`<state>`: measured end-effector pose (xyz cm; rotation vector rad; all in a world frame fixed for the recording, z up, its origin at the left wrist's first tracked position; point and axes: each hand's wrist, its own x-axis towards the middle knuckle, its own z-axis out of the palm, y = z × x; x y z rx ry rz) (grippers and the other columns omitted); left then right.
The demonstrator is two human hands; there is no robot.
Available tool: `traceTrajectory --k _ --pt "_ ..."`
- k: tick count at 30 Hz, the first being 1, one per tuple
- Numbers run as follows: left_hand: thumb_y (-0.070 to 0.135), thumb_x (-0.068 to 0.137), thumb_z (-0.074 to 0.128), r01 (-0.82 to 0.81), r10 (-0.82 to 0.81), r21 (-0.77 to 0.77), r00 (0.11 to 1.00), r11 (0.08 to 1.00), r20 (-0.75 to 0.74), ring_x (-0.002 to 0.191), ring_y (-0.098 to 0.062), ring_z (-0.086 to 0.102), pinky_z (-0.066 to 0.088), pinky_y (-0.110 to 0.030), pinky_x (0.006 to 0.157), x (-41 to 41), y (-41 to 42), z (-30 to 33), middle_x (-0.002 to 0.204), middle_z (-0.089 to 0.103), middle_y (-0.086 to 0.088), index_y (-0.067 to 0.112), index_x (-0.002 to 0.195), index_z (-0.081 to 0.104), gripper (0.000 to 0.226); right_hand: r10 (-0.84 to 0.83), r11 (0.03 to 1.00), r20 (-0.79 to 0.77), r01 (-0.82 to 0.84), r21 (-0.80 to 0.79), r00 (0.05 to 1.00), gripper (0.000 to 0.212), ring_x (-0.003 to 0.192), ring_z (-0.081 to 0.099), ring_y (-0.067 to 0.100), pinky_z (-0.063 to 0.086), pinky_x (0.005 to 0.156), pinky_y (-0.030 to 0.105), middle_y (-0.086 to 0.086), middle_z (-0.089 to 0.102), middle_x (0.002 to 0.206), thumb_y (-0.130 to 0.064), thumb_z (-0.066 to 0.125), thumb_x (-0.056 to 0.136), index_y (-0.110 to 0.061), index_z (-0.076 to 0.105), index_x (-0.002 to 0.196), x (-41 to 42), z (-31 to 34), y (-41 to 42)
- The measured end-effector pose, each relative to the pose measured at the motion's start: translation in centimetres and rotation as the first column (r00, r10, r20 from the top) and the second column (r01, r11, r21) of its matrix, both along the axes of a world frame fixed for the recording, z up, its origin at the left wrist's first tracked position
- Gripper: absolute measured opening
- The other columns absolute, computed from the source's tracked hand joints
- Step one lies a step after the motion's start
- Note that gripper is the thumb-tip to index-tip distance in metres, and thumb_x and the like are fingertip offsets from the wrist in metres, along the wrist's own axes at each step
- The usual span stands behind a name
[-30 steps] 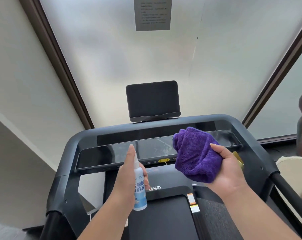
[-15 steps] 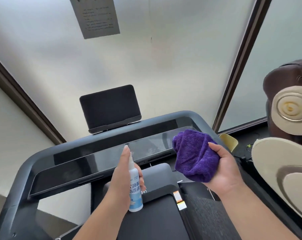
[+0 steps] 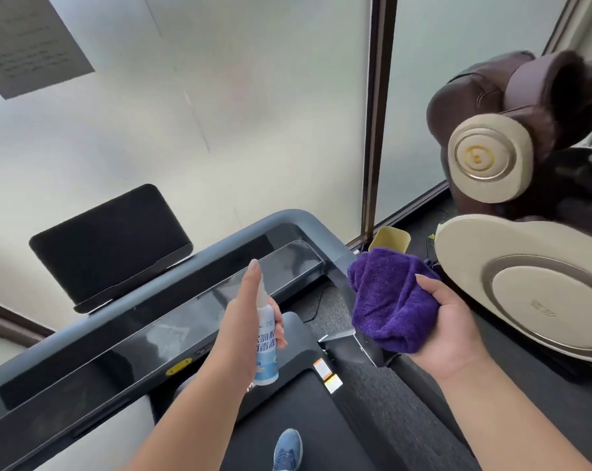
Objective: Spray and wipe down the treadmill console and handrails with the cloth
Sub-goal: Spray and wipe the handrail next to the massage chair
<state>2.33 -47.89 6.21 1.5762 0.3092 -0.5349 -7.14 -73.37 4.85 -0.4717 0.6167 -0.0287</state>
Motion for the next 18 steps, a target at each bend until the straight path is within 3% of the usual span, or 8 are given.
traceTrajectory --k 4,8,11,14,18 --pt "0.095 0.069 0.053 0.117 -0.117 0.081 0.993 0.99 -0.005 0.045 -0.025 0.057 0.052 -0.04 0.079 4.1 -1.5 1.1 0.055 0.057 -0.014 0.011 0.048 0.055 0.086 -0.095 0.995 -0.039 0.095 0.015 0.995 0.047 0.107 0.072 0.047 0.051 0.089 0.071 0.017 0.072 0.129 -0.032 0.064 0.09 -0.025 0.064 0.136 -0.4 -1.1 0.8" --pt "0.088 0.089 0.039 0.257 -0.36 0.38 0.904 0.889 0.231 0.039 -0.017 0.056 0.045 -0.033 0.065 10.7 -2.7 2.9 0.05 0.059 -0.011 0.01 0.046 0.051 0.09 -0.19 0.982 -0.046 0.19 -0.003 0.981 0.043 0.102 0.073 0.048 0.047 0.093 0.075 0.018 0.074 0.124 -0.031 0.065 0.089 -0.025 0.067 0.132 0.3 -1.6 2.0" --pt "0.084 0.092 0.044 0.264 -0.487 0.529 0.805 0.806 0.34 0.036 -0.018 0.057 0.046 -0.033 0.06 16.7 -3.4 3.8 0.045 0.059 -0.009 0.011 0.042 0.048 0.089 -0.269 0.963 -0.055 0.268 -0.027 0.962 0.038 0.104 0.074 0.043 0.048 0.095 0.073 0.017 0.075 0.123 -0.028 0.065 0.089 -0.021 0.072 0.125 1.3 -1.8 3.1" --pt "0.083 0.088 0.048 0.305 -0.552 0.573 0.768 0.761 0.325 0.038 -0.024 0.059 0.052 -0.035 0.064 21.8 -3.8 2.9 0.044 0.06 -0.01 0.009 0.046 0.05 0.085 -0.334 0.942 -0.068 0.329 -0.07 0.94 0.028 0.101 0.076 0.039 0.054 0.088 0.068 0.016 0.077 0.117 -0.024 0.064 0.088 -0.016 0.08 0.11 2.5 -1.7 4.3" --pt "0.071 0.09 0.052 0.388 -0.553 0.504 0.801 0.771 0.229 0.04 -0.027 0.057 0.056 -0.042 0.068 25.5 -4.7 0.3 0.047 0.058 -0.012 0.007 0.05 0.052 0.076 -0.448 0.894 -0.116 0.44 -0.086 0.886 0.033 0.101 0.076 0.039 0.057 0.085 0.065 0.017 0.077 0.117 -0.022 0.064 0.089 -0.014 0.073 0.12 3.6 -1.9 6.3"
